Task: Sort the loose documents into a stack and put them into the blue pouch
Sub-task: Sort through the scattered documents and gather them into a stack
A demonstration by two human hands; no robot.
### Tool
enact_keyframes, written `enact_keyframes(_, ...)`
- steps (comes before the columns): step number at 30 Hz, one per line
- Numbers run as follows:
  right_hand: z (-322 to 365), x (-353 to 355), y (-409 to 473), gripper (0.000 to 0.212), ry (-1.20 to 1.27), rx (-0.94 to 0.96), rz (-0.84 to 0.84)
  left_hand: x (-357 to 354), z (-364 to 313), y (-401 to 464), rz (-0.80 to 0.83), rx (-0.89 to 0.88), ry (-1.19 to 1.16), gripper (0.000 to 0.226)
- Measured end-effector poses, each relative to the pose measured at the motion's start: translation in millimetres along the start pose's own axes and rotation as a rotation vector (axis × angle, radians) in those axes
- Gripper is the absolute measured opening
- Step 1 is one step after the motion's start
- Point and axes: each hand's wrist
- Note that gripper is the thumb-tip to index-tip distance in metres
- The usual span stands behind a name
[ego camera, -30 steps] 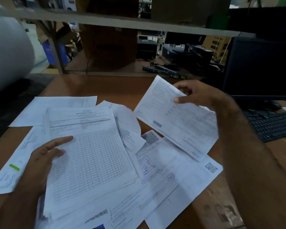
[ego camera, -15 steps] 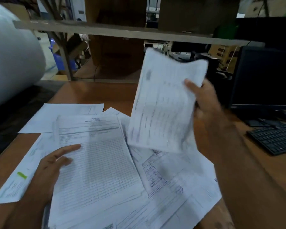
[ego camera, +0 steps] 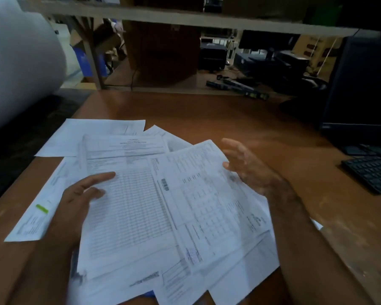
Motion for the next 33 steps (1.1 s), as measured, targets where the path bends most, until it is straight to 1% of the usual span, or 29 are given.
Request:
enact_keyframes(2, -6, -2, -7, 0.064, 0.125, 0.031, 0.047, 0, 1, 1, 0.005, -0.01, 0.025, 0.044)
enact_keyframes(3, -8, -7, -11, 0.057, 0.142, 0.023, 0.055, -2, 1, 0, 0.001, -0.01, 0.022, 0.044)
enact_keyframes(4, -9, -14, -12, 0.046, 0.108, 0.01, 0.033, -4, 1, -2, -0.006, -0.006, 0.004, 0.043)
enact_keyframes(6, -8, -31, -13, 0.023, -0.063, 0.015, -0.122, -8, 0, -6, -0.026, -0.007, -0.029, 0.042)
enact_keyframes(7, -11, -39, -10, 0.019, -0.143, 0.036, -0.222, -9, 0, -7, -0.033, -0.009, -0.036, 0.043)
enact_keyframes(8, -15, -45, -6, 0.021, -0.198, 0.061, -0.299, -9, 1, -7, -0.037, -0.009, -0.038, 0.043)
enact_keyframes(10, -20, -52, 1, 0.025, -0.211, 0.092, -0.342, -7, 3, -5, -0.04, -0.003, -0.033, 0.043)
enact_keyframes(11, -20, -53, 3, 0.026, -0.195, 0.097, -0.303, -5, 4, -5, -0.046, 0.0, -0.028, 0.043)
enact_keyframes(12, -22, -53, 4, 0.031, -0.199, 0.098, -0.249, -4, 5, -5, -0.055, 0.0, -0.025, 0.043)
enact_keyframes(14, -24, -53, 4, 0.052, -0.325, 0.088, -0.161, -4, 4, -5, -0.051, -0.002, -0.025, 0.043)
enact_keyframes(16, -23, -55, 2, 0.063, -0.451, 0.085, -0.116, -4, 3, -5, -0.028, -0.008, -0.012, 0.042)
enact_keyframes(17, -23, -56, 2, 0.062, -0.449, 0.097, -0.122, -3, 4, -5, -0.013, -0.009, 0.001, 0.043)
enact_keyframes(18, -21, -56, 1, 0.056, -0.41, 0.118, -0.136, -2, 4, -5, -0.003, -0.01, 0.014, 0.043)
enact_keyframes(21, -2, -55, -4, 0.037, -0.135, 0.192, -0.198, -1, 5, -7, 0.014, 0.008, -0.025, 0.044)
enact_keyframes(23, 14, -53, -3, 0.034, 0.022, 0.217, -0.195, -2, 3, -8, 0.0, 0.025, -0.055, 0.047)
enact_keyframes(24, 22, -54, -1, 0.034, 0.048, 0.223, -0.158, -2, 1, -8, -0.003, 0.035, -0.055, 0.05)
enact_keyframes(25, 27, -58, 4, 0.035, 0.02, 0.217, -0.113, -1, -1, -8, -0.011, 0.044, -0.049, 0.052)
enact_keyframes(26, 31, -65, 8, 0.037, -0.062, 0.21, -0.067, -2, -5, -8, -0.015, 0.035, -0.019, 0.055)
enact_keyframes(27, 31, -75, 12, 0.04, -0.194, 0.211, -0.048, -3, -8, -8, -0.022, 0.012, 0.026, 0.055)
enact_keyframes(29, 20, -98, 20, 0.048, -0.438, 0.226, -0.101, -6, -11, -10, -0.034, -0.043, 0.061, 0.047)
enact_keyframes(31, 9, -114, 22, 0.057, -0.491, 0.243, -0.151, -10, -10, -12, -0.05, -0.048, 0.096, 0.041)
enact_keyframes(33, 6, -116, 22, 0.065, -0.502, 0.277, -0.167, -8, -8, -11, -0.036, -0.053, 0.193, 0.045)
Point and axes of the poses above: each hand's wrist, its own y-axis towards the middle knuckle, its own x-axis out of the back of the hand, z = x × y, and after that the axes turned 15 degrees about -y, right-handed
